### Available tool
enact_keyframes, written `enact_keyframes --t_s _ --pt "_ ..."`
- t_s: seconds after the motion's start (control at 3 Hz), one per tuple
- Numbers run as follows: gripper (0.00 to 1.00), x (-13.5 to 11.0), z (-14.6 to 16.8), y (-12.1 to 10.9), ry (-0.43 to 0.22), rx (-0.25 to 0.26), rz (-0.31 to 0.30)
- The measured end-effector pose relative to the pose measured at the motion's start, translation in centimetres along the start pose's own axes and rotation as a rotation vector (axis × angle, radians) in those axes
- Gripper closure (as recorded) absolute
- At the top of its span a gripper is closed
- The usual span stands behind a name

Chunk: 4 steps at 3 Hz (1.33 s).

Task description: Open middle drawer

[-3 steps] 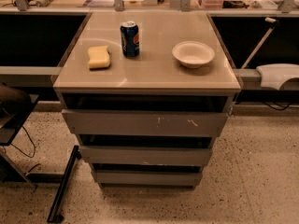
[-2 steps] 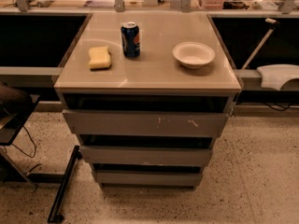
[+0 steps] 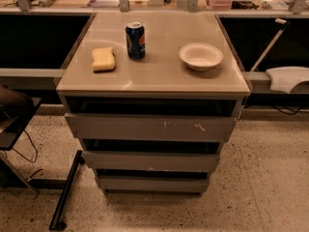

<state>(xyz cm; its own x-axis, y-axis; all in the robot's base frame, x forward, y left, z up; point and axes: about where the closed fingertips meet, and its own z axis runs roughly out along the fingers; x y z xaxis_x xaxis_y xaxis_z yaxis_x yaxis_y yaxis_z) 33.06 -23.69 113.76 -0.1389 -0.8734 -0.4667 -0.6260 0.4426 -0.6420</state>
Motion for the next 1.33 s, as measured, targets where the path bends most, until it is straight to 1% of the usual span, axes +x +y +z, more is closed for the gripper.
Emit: enact_keyframes --t_s 0.33,0.67,1.0,1.33 --pt "0.00 0.0 0.0 0.0 0.000 -0.001 0.000" --pt "0.00 0.5 2.5 1.7 -0.006 -0.012 0.018" --pt "0.00 0.6 4.3 3.4 -0.013 -0.012 0.034" --pt "0.00 1.0 7.4 7.8 0.002 -0.040 0.070"
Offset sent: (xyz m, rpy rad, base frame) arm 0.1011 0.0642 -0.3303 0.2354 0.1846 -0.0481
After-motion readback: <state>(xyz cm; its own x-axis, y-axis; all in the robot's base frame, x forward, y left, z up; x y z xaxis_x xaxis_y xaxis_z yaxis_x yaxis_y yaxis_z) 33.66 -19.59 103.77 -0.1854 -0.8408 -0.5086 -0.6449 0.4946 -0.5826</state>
